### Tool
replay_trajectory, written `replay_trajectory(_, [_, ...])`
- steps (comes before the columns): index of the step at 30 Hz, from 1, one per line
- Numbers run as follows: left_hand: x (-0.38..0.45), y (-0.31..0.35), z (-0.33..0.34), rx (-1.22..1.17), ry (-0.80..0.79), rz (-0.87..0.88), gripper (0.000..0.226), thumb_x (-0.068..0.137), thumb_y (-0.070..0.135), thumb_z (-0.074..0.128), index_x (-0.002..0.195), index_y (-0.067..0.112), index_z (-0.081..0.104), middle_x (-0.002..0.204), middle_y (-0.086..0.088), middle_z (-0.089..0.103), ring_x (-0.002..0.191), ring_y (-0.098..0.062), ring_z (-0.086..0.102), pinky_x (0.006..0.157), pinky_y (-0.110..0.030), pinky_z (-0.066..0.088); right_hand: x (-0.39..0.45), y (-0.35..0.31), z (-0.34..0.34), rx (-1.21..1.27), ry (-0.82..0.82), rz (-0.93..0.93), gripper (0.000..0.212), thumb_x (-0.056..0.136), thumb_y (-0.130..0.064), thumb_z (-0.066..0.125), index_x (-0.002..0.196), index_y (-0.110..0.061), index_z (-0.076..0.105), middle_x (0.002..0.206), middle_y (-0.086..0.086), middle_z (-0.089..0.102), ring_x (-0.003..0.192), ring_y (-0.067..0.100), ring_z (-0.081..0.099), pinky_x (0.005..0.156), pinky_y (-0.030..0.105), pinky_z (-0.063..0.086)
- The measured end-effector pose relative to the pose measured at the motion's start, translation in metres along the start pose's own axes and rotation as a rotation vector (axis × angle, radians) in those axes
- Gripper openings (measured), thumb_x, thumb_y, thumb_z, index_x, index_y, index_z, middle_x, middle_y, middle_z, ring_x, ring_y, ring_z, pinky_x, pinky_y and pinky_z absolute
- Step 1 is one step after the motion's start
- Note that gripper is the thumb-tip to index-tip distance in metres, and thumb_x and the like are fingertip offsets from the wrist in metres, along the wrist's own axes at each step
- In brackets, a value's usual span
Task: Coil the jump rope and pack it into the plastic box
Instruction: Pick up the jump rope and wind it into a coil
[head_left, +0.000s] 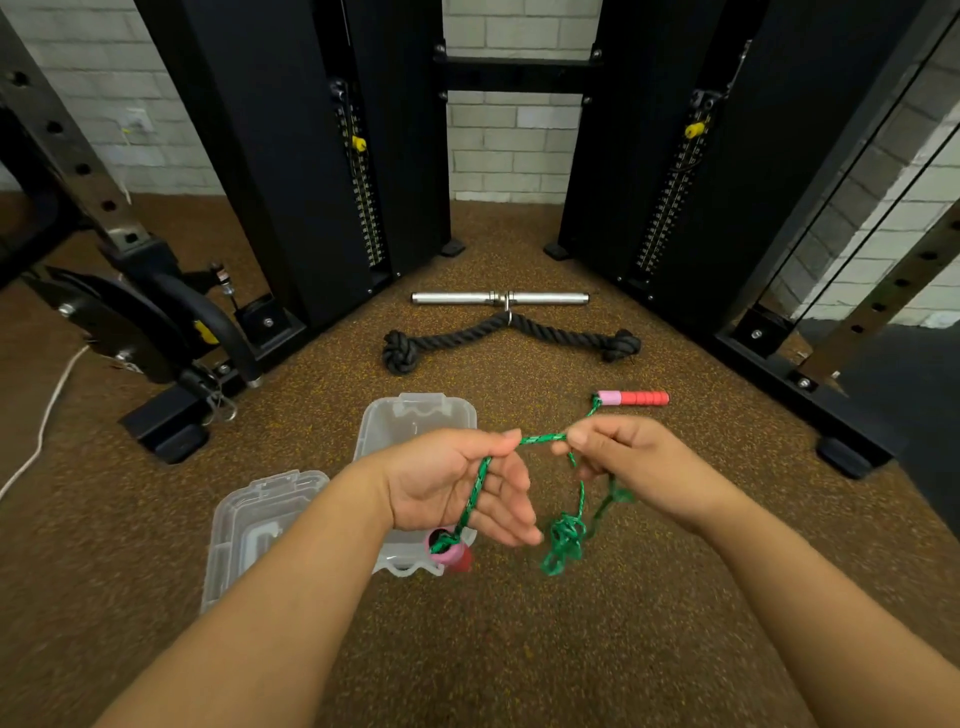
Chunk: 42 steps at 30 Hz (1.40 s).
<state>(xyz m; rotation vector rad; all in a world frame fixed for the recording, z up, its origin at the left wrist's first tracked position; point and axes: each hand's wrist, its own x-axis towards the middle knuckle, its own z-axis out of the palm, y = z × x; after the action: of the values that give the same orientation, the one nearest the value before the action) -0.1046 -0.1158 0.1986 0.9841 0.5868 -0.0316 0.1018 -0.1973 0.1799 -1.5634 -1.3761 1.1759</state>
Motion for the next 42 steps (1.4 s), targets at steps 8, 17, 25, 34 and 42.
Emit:
replay_trajectory(8, [0.000,0.001,-0.002,-0.042,0.089,0.054,0.054,0.098,0.035,0.034,0.062,0.013,0.068,0.065,-0.010,0.072,0.071,-0.025,0.074,0.066,-0.031,0.060,-0.004,0.011,0.013,-0.479,0.438,-0.335,0.011,0.087,-0.033,0.064,0.094,-0.030,0.072,0.084,-0.016,0.067,0.081,0.001,0.062,0.073,0.025,0.049])
replay_trajectory(17, [0.007,0.003,-0.010,-0.342,0.386,0.335,0.051,0.102,0.037,0.029,0.096,0.006,0.069,0.090,-0.014,0.075,0.085,-0.025,0.074,0.081,-0.035,0.057,-0.012,0.016,0.071,-0.746,-0.022,-0.235,0.039,0.096,-0.049,0.027,0.093,-0.026,0.058,0.094,-0.004,0.066,0.090,0.018,0.062,0.076,0.036,0.048])
replay_trajectory(25, [0.011,-0.009,-0.001,0.228,0.393,0.193,0.053,0.103,0.038,0.025,0.101,0.008,0.069,0.087,-0.007,0.073,0.078,-0.014,0.069,0.074,-0.026,0.055,-0.023,-0.037,0.063,-0.454,-0.027,-0.267,0.030,0.096,-0.032,0.049,0.074,-0.021,0.066,0.070,-0.030,0.061,0.076,-0.009,0.060,0.072,0.015,0.047])
replay_trajectory(34, [0.005,-0.011,0.012,0.372,0.161,0.042,0.071,0.099,0.050,0.012,0.081,0.009,0.067,0.065,-0.007,0.065,0.062,-0.021,0.060,0.067,-0.029,0.048,0.008,-0.039,0.017,0.134,0.286,0.035,0.037,0.095,-0.045,0.045,0.069,-0.021,0.054,0.045,-0.015,0.038,0.042,0.003,0.036,0.055,0.027,0.040])
replay_trajectory(42, [-0.002,0.000,0.013,0.219,0.117,0.235,0.047,0.099,0.038,0.036,0.064,0.017,0.061,0.047,0.004,0.052,0.044,-0.013,0.049,0.061,-0.028,0.044,0.010,0.000,0.037,0.035,0.337,0.134,0.035,0.095,-0.045,0.046,0.074,-0.020,0.059,0.049,-0.010,0.040,0.048,0.011,0.036,0.049,0.026,0.032])
